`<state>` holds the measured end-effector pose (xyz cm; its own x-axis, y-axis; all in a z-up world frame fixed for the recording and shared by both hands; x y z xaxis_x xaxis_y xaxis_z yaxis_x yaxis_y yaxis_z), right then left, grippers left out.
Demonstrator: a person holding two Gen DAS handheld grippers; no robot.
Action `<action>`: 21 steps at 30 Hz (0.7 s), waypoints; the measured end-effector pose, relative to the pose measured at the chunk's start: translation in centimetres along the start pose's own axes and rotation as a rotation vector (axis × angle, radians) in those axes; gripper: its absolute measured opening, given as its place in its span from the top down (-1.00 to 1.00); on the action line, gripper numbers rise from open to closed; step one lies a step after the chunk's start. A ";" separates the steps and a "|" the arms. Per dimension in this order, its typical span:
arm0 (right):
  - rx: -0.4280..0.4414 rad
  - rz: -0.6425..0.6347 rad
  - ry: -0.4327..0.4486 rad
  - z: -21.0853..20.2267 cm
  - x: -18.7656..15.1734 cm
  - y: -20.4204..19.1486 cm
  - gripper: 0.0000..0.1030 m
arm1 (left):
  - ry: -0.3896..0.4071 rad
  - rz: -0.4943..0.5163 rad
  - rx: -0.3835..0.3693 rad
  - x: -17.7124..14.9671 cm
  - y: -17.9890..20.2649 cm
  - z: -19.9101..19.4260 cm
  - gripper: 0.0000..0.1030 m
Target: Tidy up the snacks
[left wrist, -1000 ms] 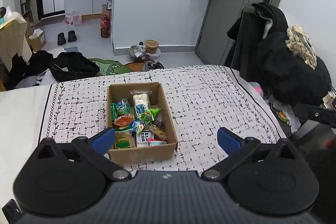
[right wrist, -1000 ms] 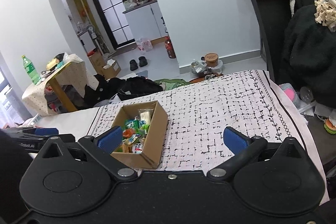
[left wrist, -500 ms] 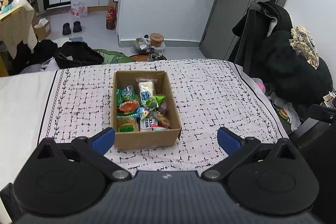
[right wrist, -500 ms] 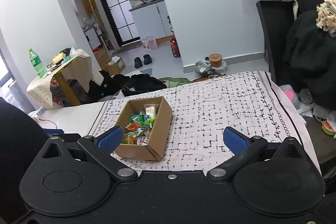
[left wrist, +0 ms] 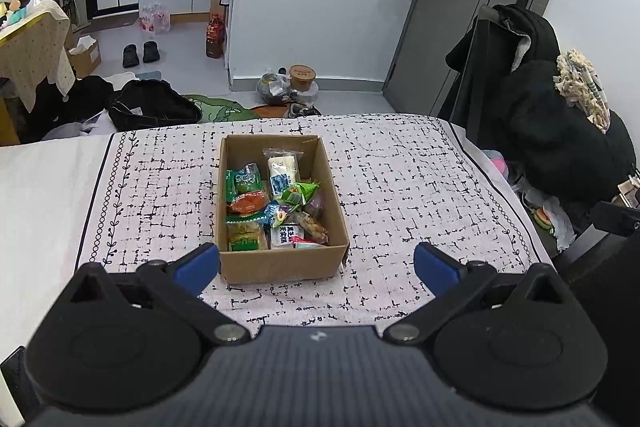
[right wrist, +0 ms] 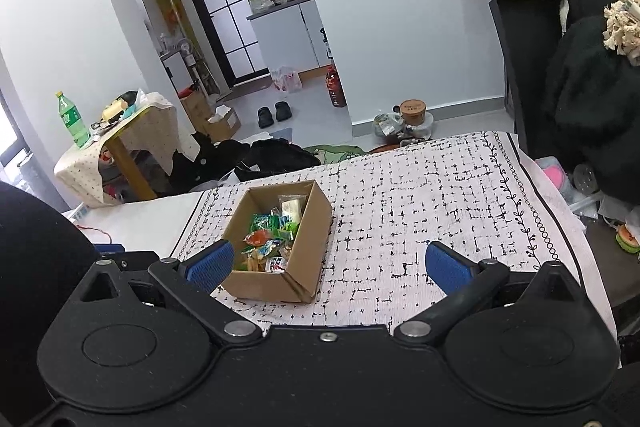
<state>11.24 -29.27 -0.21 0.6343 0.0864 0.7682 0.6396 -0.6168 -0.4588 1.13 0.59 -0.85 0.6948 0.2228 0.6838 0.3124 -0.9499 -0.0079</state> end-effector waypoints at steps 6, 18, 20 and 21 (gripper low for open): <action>0.006 0.009 -0.006 0.1 -0.1 0.0 -1.00 | 0.004 0.018 0.003 0.2 0.2 0.0 -1.00; -0.010 0.019 -0.023 -0.1 -0.2 -0.1 -1.00 | -0.007 0.017 0.001 0.3 0.2 0.1 -1.00; -0.012 0.020 -0.022 -0.2 -0.2 -0.1 -1.00 | -0.003 0.021 0.004 0.3 0.3 0.1 -1.00; -0.014 0.017 -0.022 -0.1 -0.2 -0.1 -1.00 | -0.002 0.022 0.006 0.3 0.3 0.0 -1.00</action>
<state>10.98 -29.32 -0.25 0.6547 0.0925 0.7502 0.6226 -0.6289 -0.4657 1.47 0.39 -0.65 0.7030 0.2021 0.6819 0.3006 -0.9534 -0.0274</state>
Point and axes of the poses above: each gripper's, at about its wrist camera, not at the fingertips, and z roughly the way its jaws point, y to its right, x to its top, the point moved 5 cm from there along z, roughly the way its jaws point, and after that the axes turned 15 degrees about x, right-handed, at the moved point
